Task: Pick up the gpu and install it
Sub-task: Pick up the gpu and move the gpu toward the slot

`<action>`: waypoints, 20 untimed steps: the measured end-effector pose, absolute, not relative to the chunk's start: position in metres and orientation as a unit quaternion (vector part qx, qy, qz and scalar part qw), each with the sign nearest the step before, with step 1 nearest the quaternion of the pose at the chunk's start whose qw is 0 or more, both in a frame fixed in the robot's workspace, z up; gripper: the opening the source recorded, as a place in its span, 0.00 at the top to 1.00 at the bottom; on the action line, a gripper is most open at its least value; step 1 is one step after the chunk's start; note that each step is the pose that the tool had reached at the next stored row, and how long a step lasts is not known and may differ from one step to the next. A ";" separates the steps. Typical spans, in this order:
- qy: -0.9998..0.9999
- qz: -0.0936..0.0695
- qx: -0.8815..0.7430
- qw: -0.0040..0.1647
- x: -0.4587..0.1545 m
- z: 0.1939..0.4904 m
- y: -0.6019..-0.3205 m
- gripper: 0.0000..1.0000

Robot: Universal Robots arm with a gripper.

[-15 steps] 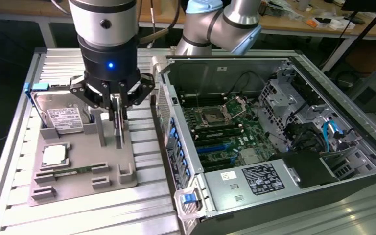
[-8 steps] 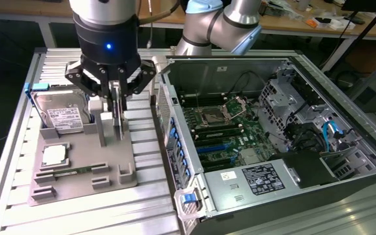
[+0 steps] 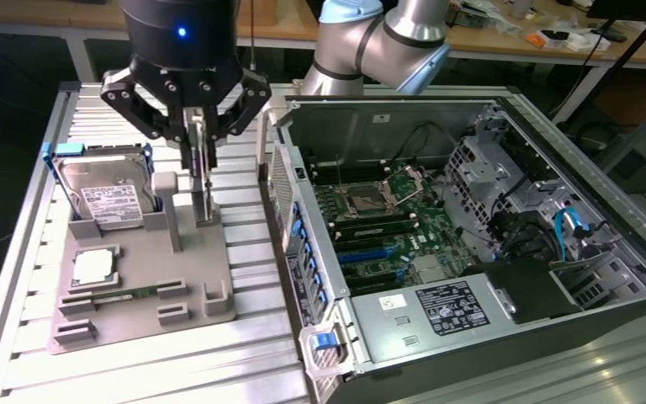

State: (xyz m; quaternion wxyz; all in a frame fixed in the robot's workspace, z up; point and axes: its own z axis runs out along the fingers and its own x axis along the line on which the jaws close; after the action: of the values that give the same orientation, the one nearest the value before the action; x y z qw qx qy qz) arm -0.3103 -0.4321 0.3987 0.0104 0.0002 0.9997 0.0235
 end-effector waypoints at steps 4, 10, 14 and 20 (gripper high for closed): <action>1.000 0.023 0.000 0.010 -0.310 0.414 -0.432 0.72; 1.000 0.024 0.000 0.010 -0.293 0.416 -0.432 0.72; 1.000 0.023 0.000 0.010 -0.285 0.417 -0.432 0.72; 1.000 0.023 0.001 0.009 -0.278 0.423 -0.431 0.72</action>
State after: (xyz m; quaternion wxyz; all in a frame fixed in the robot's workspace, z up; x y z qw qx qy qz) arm -0.2781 -0.4309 0.4232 0.0094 0.0008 0.9997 0.0233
